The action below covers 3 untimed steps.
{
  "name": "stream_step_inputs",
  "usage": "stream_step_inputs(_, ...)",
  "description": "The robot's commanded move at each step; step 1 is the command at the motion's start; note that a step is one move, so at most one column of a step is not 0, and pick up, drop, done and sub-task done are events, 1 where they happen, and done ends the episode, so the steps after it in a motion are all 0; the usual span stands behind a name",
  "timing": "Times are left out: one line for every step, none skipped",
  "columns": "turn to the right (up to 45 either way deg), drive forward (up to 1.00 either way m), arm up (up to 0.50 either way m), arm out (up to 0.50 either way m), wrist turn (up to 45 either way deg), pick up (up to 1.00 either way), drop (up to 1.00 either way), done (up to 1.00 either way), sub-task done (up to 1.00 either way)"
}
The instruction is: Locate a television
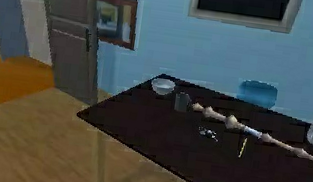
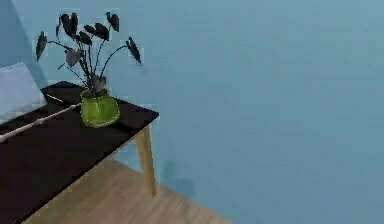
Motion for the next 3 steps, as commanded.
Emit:
stream_step_inputs(-45.0,0.0,0.0,0.0,0.0,0.0,0.0,0.0,0.0)
stream_step_inputs(-21.0,0.0,0.0,0.0,0.0,0.0,0.0,0.0,0.0)
stream_step_inputs(0.0,1.0,0.0,0.0,0.0,0.0,0.0,0.0,0.0)
